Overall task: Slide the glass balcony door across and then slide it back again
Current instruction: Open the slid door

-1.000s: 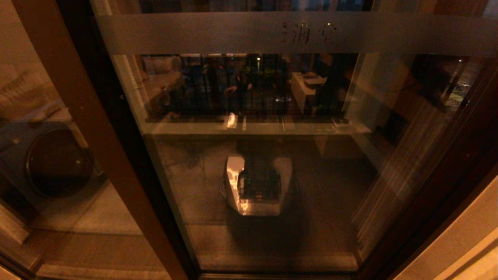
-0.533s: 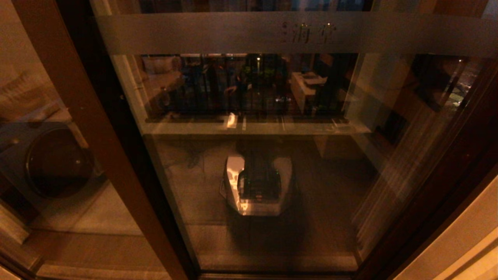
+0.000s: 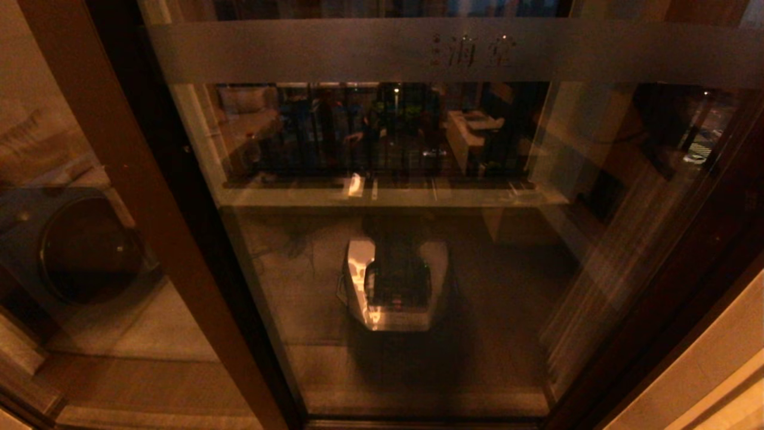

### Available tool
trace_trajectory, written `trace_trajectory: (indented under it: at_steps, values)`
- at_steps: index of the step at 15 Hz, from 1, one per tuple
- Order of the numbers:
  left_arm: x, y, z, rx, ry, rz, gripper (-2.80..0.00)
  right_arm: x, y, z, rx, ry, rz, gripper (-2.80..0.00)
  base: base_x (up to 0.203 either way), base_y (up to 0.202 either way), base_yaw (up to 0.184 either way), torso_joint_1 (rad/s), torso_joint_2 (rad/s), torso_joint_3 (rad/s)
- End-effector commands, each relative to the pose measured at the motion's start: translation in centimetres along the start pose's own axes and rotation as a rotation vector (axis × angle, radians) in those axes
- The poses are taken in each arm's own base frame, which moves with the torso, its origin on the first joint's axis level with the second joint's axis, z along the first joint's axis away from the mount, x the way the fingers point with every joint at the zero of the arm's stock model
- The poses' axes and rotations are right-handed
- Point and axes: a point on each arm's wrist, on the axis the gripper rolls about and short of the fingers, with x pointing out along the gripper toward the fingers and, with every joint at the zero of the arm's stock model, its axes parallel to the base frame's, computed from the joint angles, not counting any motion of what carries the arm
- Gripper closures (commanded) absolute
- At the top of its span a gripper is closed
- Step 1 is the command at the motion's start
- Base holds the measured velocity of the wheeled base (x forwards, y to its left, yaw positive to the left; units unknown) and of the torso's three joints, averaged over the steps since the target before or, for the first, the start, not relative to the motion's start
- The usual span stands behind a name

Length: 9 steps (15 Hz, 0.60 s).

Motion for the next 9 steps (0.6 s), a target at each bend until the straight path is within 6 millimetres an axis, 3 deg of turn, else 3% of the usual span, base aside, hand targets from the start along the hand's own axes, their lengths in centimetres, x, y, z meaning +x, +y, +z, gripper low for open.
trace_trajectory:
  at_steps: [1, 9]
  values:
    - [0.0, 0.0, 0.0, 0.000, 0.001, -0.001, 0.00, 0.3, 0.6, 0.2, -0.011, -0.001, 0.021, -2.80, 0.000, 0.000, 0.000, 0.000, 0.00, 0.000]
    - [0.0, 0.0, 0.0, 0.000, 0.000, -0.001, 0.00, 1.2, 0.3, 0.4, -0.013, 0.000, 0.016, -2.80, 0.000, 0.000, 0.000, 0.000, 0.00, 0.000]
